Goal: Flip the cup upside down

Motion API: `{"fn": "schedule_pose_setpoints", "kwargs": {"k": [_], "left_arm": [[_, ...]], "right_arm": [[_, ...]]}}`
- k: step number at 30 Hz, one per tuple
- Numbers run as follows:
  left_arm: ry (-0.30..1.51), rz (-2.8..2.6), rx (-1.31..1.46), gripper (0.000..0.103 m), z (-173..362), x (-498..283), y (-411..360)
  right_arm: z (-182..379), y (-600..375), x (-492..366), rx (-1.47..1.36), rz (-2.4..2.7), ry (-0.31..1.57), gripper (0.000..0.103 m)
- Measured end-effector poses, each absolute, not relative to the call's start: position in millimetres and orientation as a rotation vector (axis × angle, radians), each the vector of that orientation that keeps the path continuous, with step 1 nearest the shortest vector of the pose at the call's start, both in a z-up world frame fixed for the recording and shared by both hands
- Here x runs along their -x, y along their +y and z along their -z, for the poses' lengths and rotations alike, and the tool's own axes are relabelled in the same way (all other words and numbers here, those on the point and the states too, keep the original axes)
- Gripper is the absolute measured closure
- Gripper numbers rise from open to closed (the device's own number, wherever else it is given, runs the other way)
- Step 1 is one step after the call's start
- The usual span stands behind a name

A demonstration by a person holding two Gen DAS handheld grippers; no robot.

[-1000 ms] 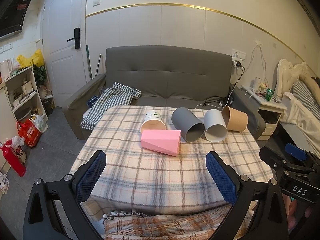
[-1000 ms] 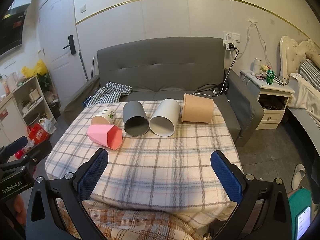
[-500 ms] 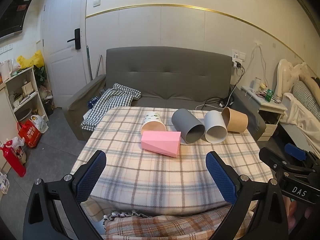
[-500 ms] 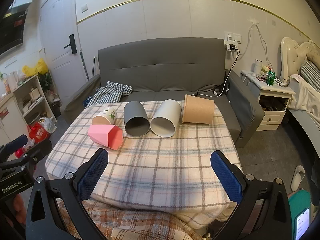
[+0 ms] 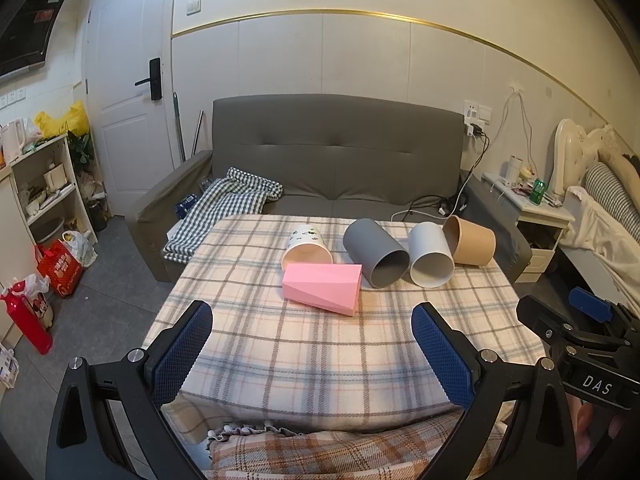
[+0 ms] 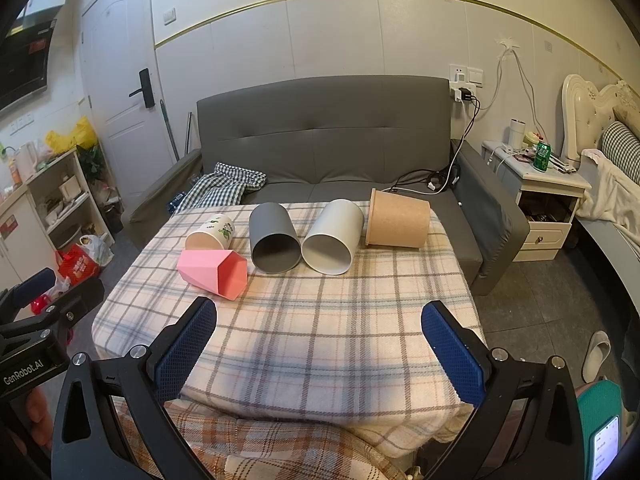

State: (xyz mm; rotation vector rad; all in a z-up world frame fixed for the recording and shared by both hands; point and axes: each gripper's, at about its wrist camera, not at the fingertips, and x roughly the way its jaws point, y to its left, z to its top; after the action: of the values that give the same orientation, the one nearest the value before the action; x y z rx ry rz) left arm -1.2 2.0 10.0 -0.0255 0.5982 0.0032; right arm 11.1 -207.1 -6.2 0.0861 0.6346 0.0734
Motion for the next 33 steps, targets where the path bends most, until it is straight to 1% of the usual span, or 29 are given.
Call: {"fn": "schedule_pose_setpoints", "kwargs": {"k": [14,21,29,33], "left_arm": [[0.619,-0.005,0.031,0.000,-16,-2,3],[0.636,-0.017,0.024,0.000,-25,-21,7],[0.676,-0.064,0.012,0.000,-22,-68,31],[0.704,-0.099,0.032,0.000,-13,-97,51]], "right_arm": [[8,-205,-14,-0.081,-0.074,0.649,0.000],[-11,-197,-28,-0.057,-0.082,0.652,0.000],[-28,-187,-76,-0.027,-0.121,0.681,0.000],[-24,-179,-118,-0.024,-0.187,0.746,0.000]]}}
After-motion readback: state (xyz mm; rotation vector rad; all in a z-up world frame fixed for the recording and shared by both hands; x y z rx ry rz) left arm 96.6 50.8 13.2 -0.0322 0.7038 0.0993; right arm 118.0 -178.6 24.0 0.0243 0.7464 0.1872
